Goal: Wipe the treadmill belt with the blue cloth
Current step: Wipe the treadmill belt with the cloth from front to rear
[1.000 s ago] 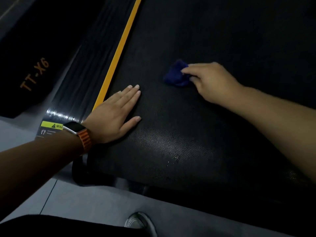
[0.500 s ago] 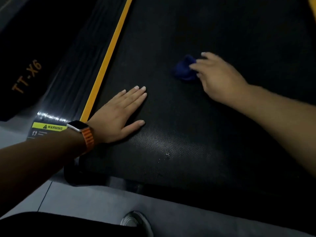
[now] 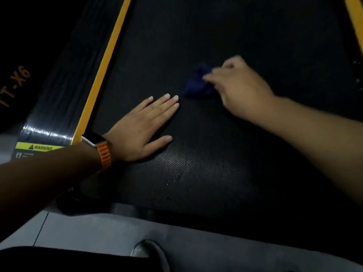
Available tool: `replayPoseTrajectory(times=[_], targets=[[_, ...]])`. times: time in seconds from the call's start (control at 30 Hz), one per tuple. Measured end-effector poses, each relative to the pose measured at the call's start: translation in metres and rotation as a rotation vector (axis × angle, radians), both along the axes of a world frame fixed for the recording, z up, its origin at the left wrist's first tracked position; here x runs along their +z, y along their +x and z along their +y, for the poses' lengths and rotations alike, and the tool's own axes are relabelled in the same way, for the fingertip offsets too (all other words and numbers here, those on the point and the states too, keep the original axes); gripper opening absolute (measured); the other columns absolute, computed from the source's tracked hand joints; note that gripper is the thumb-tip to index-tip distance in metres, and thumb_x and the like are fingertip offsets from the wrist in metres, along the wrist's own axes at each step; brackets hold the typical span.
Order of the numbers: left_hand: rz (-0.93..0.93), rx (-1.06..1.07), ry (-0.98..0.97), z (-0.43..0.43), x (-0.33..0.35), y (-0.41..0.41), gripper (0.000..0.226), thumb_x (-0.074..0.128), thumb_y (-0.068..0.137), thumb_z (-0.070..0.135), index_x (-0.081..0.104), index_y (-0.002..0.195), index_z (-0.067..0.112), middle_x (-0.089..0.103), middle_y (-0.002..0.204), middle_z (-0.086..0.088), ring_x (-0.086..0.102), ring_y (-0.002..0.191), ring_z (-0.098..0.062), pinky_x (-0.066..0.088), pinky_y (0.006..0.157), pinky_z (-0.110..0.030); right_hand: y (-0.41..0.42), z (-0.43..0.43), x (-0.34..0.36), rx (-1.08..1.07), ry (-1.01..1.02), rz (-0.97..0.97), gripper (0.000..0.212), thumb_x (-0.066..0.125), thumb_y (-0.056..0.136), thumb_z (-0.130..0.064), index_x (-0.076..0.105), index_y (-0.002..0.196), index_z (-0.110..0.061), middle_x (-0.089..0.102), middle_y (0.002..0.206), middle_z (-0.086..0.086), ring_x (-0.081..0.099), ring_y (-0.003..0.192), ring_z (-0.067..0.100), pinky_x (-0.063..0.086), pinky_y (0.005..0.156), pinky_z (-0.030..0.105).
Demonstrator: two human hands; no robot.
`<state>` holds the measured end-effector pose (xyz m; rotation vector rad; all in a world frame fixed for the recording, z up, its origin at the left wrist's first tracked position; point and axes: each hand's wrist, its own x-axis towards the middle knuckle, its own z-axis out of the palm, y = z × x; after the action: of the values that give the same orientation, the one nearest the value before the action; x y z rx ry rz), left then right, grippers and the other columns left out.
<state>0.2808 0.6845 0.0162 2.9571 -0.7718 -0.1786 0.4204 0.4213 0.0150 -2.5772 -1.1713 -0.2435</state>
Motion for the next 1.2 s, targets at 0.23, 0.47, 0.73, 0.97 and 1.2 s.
replayPoseTrajectory(times=[0.23,0.47,0.73,0.97,1.2], targets=[[0.003,0.002,-0.002,0.001,-0.001,0.0,0.081,0.034,0.102,0.059,0.012,0.165,0.013,0.005,0.174,-0.003,0.0,0.16,-0.015,0.007,0.13,-0.047,-0.091,-0.004,-0.003,0.137,0.154,0.093,0.031,0.047,0.09,-0.014,0.07,0.11,-0.014,0.067,0.103,0.003,0.051,0.092,0.029,0.048,0.079,0.04],[0.011,0.003,-0.008,0.001,0.001,0.001,0.08,0.033,0.102,0.059,0.011,0.165,0.015,0.004,0.174,-0.001,0.0,0.16,-0.014,0.006,0.13,-0.046,-0.052,-0.023,0.003,0.177,0.001,-0.017,0.037,0.054,0.091,-0.022,0.062,0.125,-0.032,0.064,0.119,-0.001,0.051,0.1,0.031,0.039,0.082,0.038],[0.024,0.014,0.002,-0.021,-0.001,0.009,0.083,0.026,0.102,0.064,0.008,0.165,0.015,0.0,0.174,-0.001,-0.004,0.159,-0.012,0.004,0.13,-0.045,-0.092,-0.046,0.006,0.151,0.164,0.128,0.025,0.052,0.092,-0.01,0.064,0.109,-0.024,0.065,0.095,0.001,0.051,0.08,0.027,0.042,0.072,0.036],[0.013,-0.028,-0.008,-0.031,0.0,0.016,0.081,0.028,0.102,0.06,0.009,0.165,0.013,0.001,0.174,-0.002,-0.004,0.16,-0.014,0.003,0.129,-0.046,-0.076,-0.068,0.014,0.241,-0.034,0.177,0.04,0.039,0.091,-0.022,0.064,0.121,-0.028,0.065,0.109,-0.005,0.056,0.099,0.021,0.045,0.086,0.041],[0.023,-0.062,-0.008,-0.054,0.001,0.02,0.079,0.026,0.103,0.059,0.01,0.165,0.012,0.002,0.174,-0.003,-0.003,0.16,-0.015,0.005,0.13,-0.048,-0.046,-0.067,0.006,-0.005,0.091,0.008,0.025,0.058,0.088,-0.002,0.071,0.106,-0.013,0.064,0.09,0.003,0.052,0.078,0.03,0.034,0.076,0.033]])
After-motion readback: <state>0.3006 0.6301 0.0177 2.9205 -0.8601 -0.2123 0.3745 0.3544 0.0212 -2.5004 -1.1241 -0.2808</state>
